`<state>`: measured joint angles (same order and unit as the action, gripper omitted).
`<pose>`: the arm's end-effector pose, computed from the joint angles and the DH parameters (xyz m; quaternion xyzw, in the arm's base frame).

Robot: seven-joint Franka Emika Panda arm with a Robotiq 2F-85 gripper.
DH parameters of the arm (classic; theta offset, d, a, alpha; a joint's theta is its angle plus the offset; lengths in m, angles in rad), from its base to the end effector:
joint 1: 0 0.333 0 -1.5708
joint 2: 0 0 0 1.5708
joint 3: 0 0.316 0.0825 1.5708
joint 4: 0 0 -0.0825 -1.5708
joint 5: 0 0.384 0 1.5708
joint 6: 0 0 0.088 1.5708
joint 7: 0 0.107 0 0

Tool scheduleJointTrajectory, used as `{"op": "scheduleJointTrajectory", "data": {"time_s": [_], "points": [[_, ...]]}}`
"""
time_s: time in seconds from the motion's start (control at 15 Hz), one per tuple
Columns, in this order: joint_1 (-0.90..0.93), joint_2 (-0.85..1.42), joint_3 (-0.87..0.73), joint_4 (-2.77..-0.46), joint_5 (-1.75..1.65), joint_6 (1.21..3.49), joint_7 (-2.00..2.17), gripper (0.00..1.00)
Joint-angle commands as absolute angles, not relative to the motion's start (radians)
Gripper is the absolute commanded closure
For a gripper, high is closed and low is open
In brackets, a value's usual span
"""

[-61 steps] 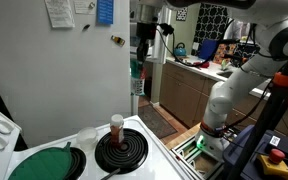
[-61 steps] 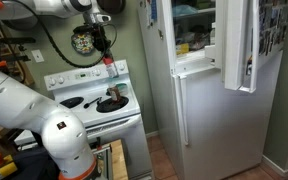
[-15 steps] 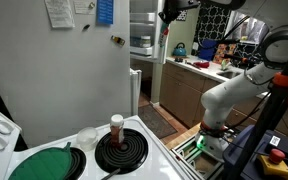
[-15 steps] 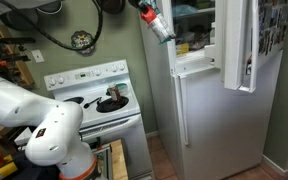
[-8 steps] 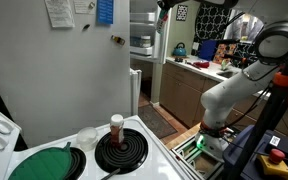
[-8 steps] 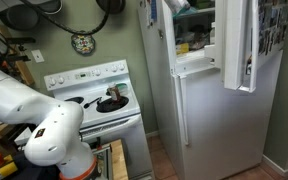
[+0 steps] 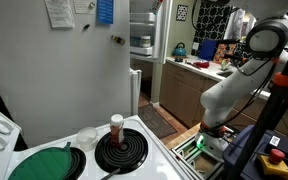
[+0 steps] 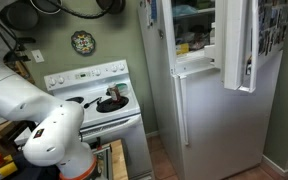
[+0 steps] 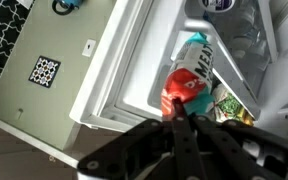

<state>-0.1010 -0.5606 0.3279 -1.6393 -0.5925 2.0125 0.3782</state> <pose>0.3316 0.1269 0.9035 0.8301 -0.0503 0.5031 0.2353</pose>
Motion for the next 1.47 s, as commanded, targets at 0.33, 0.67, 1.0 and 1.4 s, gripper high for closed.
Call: {"op": "scheduleJointTrajectory", "data": {"time_s": [0.33,0.67,1.0,1.4], "points": [[-0.126,-0.460,0.312,-1.584,-0.659,2.208,0.406,1.00],[-0.135,-0.421,0.308,-1.607,-0.681,2.270,0.431,1.00],[-0.117,-0.378,0.299,-1.625,-0.678,2.278,0.437,1.00],[-0.086,-0.333,0.282,-1.618,-0.641,2.206,0.401,1.00]]}}
